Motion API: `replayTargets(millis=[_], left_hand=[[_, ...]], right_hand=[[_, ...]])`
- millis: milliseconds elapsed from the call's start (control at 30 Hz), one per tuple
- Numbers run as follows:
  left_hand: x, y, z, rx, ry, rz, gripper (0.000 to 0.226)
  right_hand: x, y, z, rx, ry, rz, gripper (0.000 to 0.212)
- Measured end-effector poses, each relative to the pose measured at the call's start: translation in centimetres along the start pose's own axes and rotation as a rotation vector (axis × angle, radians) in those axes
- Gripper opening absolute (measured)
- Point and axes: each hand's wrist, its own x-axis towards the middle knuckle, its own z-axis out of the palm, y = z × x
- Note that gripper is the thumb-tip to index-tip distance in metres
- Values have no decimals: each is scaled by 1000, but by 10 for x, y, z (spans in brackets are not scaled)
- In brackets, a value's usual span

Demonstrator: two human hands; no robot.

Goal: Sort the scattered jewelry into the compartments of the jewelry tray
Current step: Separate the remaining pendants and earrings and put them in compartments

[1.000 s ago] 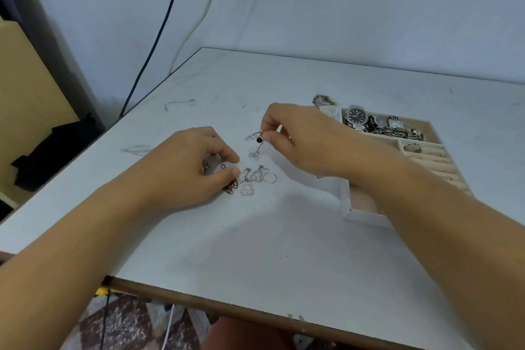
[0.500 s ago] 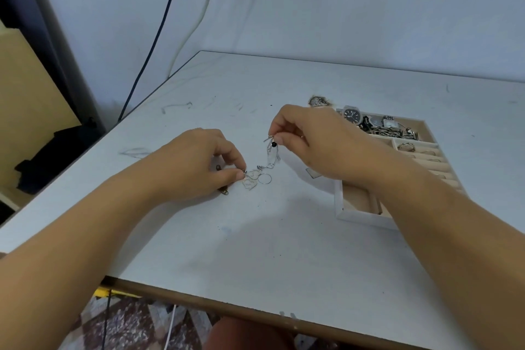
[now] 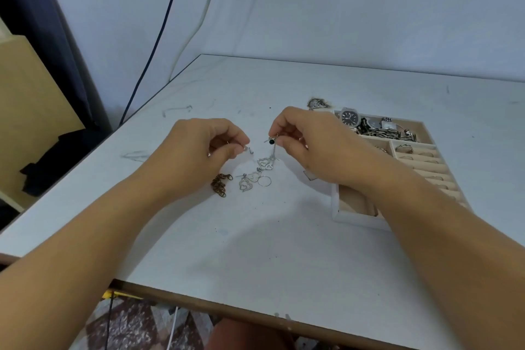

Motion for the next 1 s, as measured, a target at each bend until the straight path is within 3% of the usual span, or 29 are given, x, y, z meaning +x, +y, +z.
replayTargets(millis=[567,1000], left_hand=[[14,62,5,-97,72,108,13],[14,99,61,-142,-103,212,17]], right_hand=[[-23,-3,-64,11,202,15,6],[-86,41,-83,41,246,82,9]])
